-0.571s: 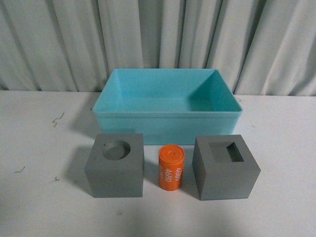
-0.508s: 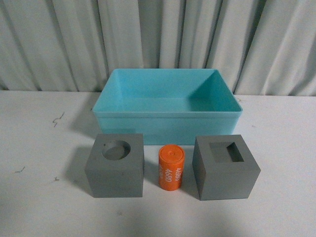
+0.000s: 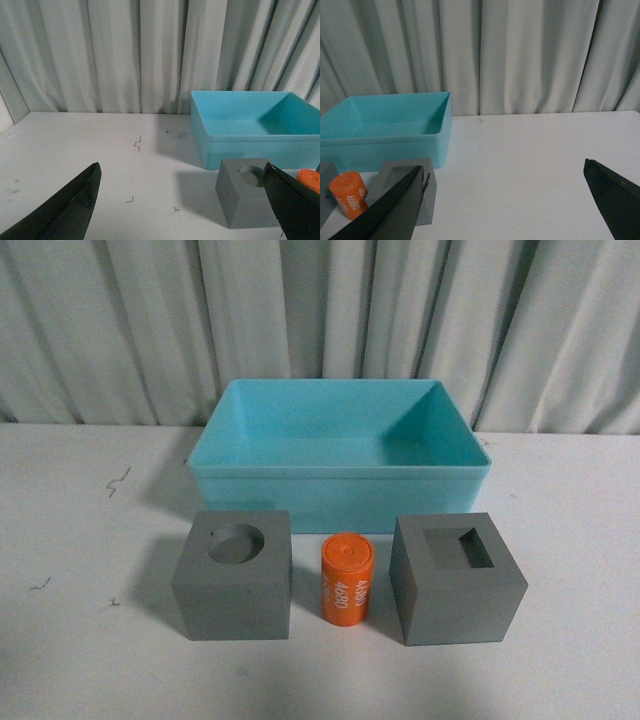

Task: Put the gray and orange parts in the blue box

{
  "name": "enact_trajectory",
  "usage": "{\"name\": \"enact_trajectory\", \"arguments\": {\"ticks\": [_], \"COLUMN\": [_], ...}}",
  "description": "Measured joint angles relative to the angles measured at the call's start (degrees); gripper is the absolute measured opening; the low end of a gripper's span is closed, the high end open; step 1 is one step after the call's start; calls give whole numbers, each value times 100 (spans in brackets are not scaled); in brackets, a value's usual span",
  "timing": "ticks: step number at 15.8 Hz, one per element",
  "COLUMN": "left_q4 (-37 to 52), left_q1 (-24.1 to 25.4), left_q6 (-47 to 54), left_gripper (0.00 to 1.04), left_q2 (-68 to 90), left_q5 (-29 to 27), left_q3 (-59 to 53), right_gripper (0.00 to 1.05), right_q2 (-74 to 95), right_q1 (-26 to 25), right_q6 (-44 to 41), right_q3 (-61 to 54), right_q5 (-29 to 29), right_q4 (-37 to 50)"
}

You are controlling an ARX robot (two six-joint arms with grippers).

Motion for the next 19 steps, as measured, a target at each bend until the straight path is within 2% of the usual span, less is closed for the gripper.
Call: {"name": "enact_trajectory", "arguments": {"ticks": [19], "left_q4": [0], "left_q1": [0], "left_q6": [0], "left_gripper": [98], "left_q2": [0], "left_q5": [0], "left_q3": [0], "right_gripper": [98], "right_q2": [0], "right_q1": [0], "right_q6": [0], "right_q3": [0], "right_q5": [0], "right_q4": [0]}}
